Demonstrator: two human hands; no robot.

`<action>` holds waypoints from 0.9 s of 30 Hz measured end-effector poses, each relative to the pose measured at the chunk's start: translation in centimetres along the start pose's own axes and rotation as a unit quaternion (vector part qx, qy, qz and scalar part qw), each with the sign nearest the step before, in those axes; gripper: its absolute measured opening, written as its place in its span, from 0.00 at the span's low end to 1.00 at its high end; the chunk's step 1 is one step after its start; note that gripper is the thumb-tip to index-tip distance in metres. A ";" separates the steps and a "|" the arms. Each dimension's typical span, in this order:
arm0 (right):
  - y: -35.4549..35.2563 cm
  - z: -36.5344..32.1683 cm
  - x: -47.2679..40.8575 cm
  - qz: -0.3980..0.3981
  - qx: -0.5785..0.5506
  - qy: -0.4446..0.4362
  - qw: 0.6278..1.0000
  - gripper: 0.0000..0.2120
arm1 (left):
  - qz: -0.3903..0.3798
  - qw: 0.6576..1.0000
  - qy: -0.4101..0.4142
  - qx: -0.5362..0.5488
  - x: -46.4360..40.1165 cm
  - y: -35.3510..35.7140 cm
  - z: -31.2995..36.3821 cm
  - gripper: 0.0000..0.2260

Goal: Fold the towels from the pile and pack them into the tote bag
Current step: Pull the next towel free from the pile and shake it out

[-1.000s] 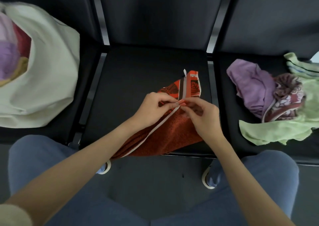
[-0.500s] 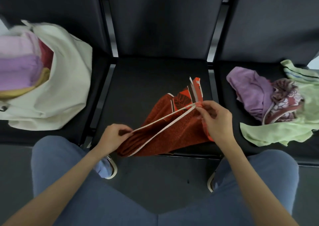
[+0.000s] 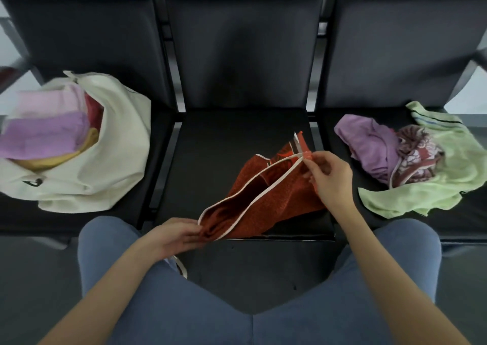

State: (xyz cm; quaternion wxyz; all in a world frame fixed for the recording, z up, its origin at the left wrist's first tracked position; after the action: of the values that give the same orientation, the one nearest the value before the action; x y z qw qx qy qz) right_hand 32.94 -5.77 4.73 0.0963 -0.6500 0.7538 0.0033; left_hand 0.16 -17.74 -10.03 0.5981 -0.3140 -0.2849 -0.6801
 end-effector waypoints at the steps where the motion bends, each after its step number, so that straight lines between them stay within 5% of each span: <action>1: -0.2 -0.2 0.0 0.005 -0.004 -0.004 1.000 0.03 | -0.014 1.000 0.011 0.013 0.4 0.3 0.6 0.11; 5: -1.5 -1.8 0.2 0.048 -0.006 -0.039 0.998 0.03 | -0.010 0.997 0.083 0.001 2.1 0.6 4.4 0.10; 9: -4.5 -3.9 -0.3 0.144 -0.039 -0.062 0.987 0.06 | 0.168 0.963 0.155 -0.144 4.6 -2.4 10.6 0.07; 13: -6.2 -7.9 -0.4 0.196 -0.060 -0.112 0.972 0.03 | 0.361 0.859 0.234 -0.276 9.1 -5.9 18.5 0.06; 20: -8.2 -12.7 0.3 0.291 -0.107 -0.172 0.935 0.09 | 0.610 0.619 0.451 -0.203 22.2 -4.5 27.5 0.05; 22: -8.5 -13.7 0.1 0.306 -0.094 -0.183 0.929 0.07 | 0.592 0.629 0.486 -0.134 22.8 -4.8 28.3 0.05; 27: -7.5 -14.0 -2.7 0.239 -0.084 -0.168 0.953 0.04 | 0.479 0.745 0.465 -0.016 19.5 -6.1 29.9 0.09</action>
State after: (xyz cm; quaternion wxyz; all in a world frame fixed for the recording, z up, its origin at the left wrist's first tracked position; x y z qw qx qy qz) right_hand 38.66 -6.07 19.76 0.1632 -0.4466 0.8571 0.1983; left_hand -4.97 -6.58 24.05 0.8983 -0.0640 0.2270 -0.3708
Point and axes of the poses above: each hand's wrist, its own x-axis away from the middle knuckle, its own y-axis out of the palm, z = x × y, the point moved 10 cm from there along -x, towards the middle knuckle, and after that the axes turned 14 degrees about -x, right-handed, at the moved point
